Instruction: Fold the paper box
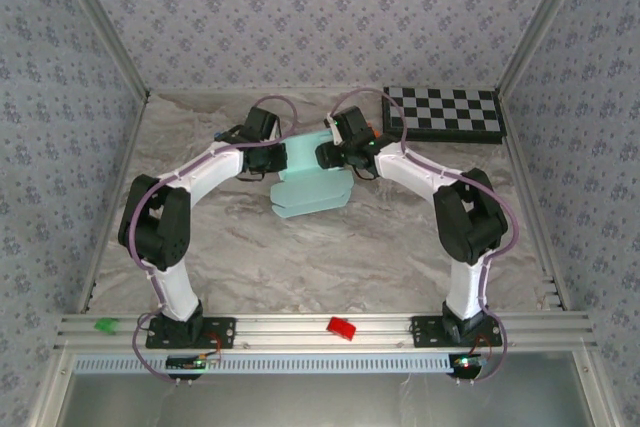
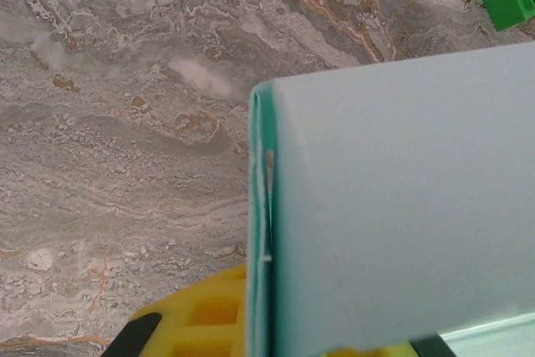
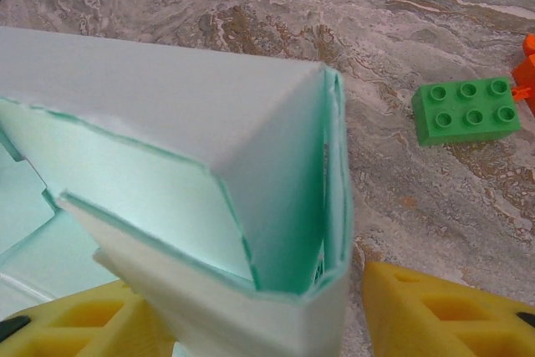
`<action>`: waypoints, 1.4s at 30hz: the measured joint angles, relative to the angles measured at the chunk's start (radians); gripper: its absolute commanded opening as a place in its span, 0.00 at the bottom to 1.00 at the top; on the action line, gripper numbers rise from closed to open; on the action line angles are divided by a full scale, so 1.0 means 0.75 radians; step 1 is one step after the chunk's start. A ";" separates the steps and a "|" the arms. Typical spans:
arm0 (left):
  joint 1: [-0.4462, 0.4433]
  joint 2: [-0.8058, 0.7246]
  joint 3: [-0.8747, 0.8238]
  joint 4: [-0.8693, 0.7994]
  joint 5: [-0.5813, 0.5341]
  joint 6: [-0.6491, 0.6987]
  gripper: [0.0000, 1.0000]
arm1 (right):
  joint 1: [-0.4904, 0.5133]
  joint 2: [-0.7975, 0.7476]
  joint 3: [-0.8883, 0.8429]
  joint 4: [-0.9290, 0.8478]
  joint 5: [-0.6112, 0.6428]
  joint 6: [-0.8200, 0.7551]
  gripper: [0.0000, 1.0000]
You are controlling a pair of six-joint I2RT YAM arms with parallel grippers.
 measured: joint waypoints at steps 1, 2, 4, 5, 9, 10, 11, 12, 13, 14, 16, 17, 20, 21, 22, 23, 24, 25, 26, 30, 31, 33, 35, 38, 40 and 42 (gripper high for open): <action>0.000 0.000 0.000 0.000 0.000 0.000 0.00 | -0.001 0.000 0.000 -0.001 -0.006 -0.001 0.61; 0.000 0.000 0.000 0.000 -0.001 0.000 0.00 | -0.001 0.000 0.000 -0.002 -0.013 -0.005 0.61; 0.000 0.000 0.000 -0.002 -0.001 0.000 0.00 | -0.003 0.000 -0.001 -0.004 -0.036 -0.013 0.63; 0.000 0.000 0.000 -0.003 -0.001 0.000 0.00 | -0.004 0.000 -0.001 -0.005 -0.051 -0.016 0.64; 0.000 0.000 0.000 -0.004 -0.001 -0.001 0.00 | -0.005 0.000 -0.001 -0.008 -0.128 -0.038 0.70; 0.001 0.000 0.000 -0.004 -0.001 -0.001 0.00 | -0.005 -0.001 0.000 -0.008 -0.143 -0.043 0.72; 0.001 0.000 0.000 -0.005 -0.001 -0.001 0.00 | -0.003 -0.001 0.000 -0.008 -0.153 -0.047 0.74; 0.001 0.000 0.000 -0.005 -0.002 0.000 0.00 | -0.002 -0.001 0.000 -0.008 -0.159 -0.050 0.74; 0.001 0.000 0.000 -0.005 -0.002 0.000 0.00 | 0.001 -0.001 0.000 -0.008 -0.163 -0.051 0.75; 0.001 0.000 0.000 -0.006 -0.004 0.000 0.00 | 0.002 -0.001 0.001 -0.008 -0.164 -0.052 0.75; 0.001 0.000 0.000 -0.006 -0.005 0.000 0.00 | 0.004 -0.001 0.003 -0.009 -0.163 -0.055 0.77; 0.001 0.000 0.000 -0.006 -0.005 0.000 0.00 | 0.005 -0.001 0.004 -0.009 -0.163 -0.055 0.78; 0.001 0.000 0.002 -0.005 -0.005 -0.001 0.00 | 0.006 -0.005 0.005 -0.010 -0.165 -0.060 0.80; 0.001 0.000 0.002 -0.005 -0.005 -0.001 0.00 | 0.006 -0.008 0.005 -0.010 -0.168 -0.061 0.81; 0.001 0.000 0.002 -0.005 -0.005 0.000 0.00 | 0.006 -0.015 0.005 -0.010 -0.169 -0.065 0.82; 0.001 0.000 0.002 -0.005 -0.005 0.000 0.00 | 0.006 -0.025 0.003 -0.009 -0.169 -0.068 0.83; 0.001 0.000 0.002 -0.005 -0.005 0.000 0.00 | 0.006 -0.036 0.000 -0.008 -0.171 -0.070 0.83; 0.001 0.000 0.002 -0.005 -0.005 0.000 0.00 | 0.005 -0.052 -0.005 -0.007 -0.175 -0.071 0.84; 0.001 0.000 0.002 -0.005 -0.004 0.000 0.00 | 0.005 -0.072 -0.010 -0.006 -0.181 -0.071 0.85; 0.001 0.000 0.002 -0.005 -0.005 0.000 0.00 | -0.003 -0.143 -0.030 0.008 -0.193 -0.070 0.85; 0.001 0.000 0.002 -0.005 -0.004 0.000 0.00 | -0.007 -0.159 -0.038 0.016 -0.194 -0.070 0.85; 0.001 0.000 0.002 -0.005 -0.005 0.000 0.00 | -0.020 -0.192 -0.064 0.034 -0.204 -0.069 0.84; 0.001 0.000 0.002 -0.005 -0.005 0.000 0.00 | -0.043 -0.222 -0.099 0.052 -0.223 -0.065 0.83; 0.001 0.000 0.002 -0.005 -0.005 0.000 0.00 | -0.090 -0.247 -0.147 0.063 -0.245 -0.059 0.82; 0.001 0.000 0.002 -0.005 -0.005 0.000 0.00 | -0.115 -0.255 -0.177 0.067 -0.261 -0.058 0.82; 0.001 0.000 0.002 -0.005 -0.005 0.000 0.00 | -0.137 -0.259 -0.208 0.066 -0.276 -0.058 0.81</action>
